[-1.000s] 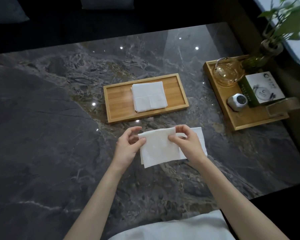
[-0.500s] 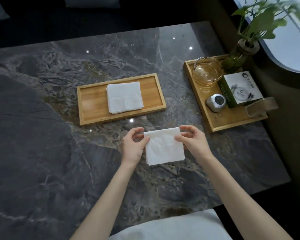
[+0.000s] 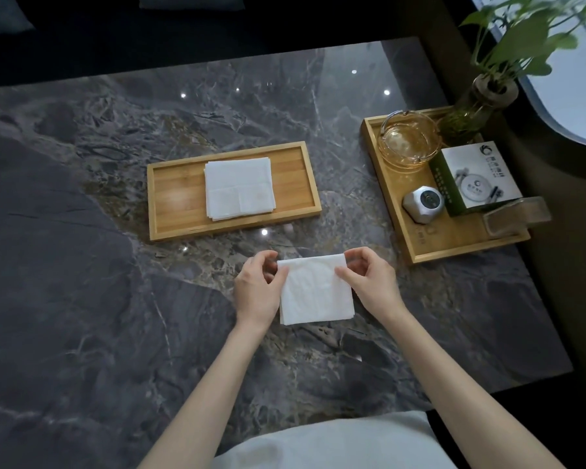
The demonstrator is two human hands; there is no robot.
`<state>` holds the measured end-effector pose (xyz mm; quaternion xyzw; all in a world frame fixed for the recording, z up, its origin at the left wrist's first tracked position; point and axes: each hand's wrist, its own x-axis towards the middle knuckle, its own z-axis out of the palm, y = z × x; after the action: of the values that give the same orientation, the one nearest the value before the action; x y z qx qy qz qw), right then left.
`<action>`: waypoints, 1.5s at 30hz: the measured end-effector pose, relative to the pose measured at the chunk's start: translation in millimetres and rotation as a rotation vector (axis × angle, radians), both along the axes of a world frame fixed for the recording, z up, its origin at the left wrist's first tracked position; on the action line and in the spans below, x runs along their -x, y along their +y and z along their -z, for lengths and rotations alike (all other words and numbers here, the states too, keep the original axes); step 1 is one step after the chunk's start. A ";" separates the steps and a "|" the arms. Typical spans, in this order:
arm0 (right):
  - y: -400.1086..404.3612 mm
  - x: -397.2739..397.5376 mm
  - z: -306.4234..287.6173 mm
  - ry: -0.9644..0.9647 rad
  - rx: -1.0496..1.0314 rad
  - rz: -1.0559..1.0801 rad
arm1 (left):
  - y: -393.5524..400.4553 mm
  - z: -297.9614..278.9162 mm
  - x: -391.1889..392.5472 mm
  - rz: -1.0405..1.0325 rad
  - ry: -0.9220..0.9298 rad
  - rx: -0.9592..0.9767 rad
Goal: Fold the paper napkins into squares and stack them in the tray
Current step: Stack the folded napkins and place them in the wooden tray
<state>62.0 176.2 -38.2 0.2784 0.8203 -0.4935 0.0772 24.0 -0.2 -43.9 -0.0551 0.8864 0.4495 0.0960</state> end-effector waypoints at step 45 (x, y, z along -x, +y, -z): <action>-34.7 115.6 -61.9 -0.142 0.683 -0.018 | -62.5 -53.9 107.9 -0.228 -0.489 -0.814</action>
<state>-53.7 141.5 23.7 0.2626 0.6029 -0.7183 0.2271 -84.0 -62.7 10.0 -0.2139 0.5783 0.7413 0.2650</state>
